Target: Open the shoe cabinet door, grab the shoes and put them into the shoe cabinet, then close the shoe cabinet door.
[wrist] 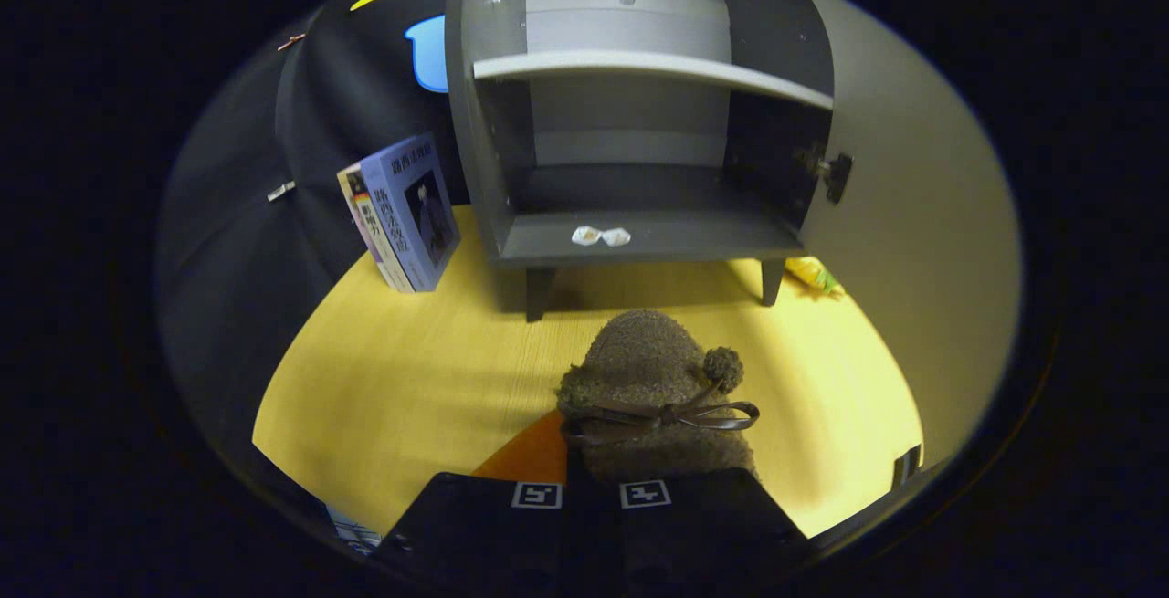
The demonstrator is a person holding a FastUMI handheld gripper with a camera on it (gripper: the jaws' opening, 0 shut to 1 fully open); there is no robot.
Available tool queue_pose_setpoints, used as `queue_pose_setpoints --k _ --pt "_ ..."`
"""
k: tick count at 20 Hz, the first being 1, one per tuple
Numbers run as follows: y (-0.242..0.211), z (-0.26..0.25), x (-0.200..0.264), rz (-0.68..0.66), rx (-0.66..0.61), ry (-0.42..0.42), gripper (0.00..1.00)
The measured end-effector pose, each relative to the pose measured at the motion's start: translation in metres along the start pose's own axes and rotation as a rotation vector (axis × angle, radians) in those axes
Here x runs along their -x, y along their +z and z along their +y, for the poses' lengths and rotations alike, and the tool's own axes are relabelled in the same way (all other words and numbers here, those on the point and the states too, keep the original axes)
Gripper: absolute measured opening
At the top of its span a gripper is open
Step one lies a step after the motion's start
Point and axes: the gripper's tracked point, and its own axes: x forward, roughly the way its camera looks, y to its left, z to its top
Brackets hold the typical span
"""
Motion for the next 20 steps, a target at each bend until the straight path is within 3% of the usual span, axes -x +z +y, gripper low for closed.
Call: queue_pose_setpoints --k 9,20 --pt "0.124 -0.003 0.050 -0.161 -0.050 -0.018 0.08" --pt "0.239 -0.004 0.058 -0.304 -0.039 -0.033 0.08"
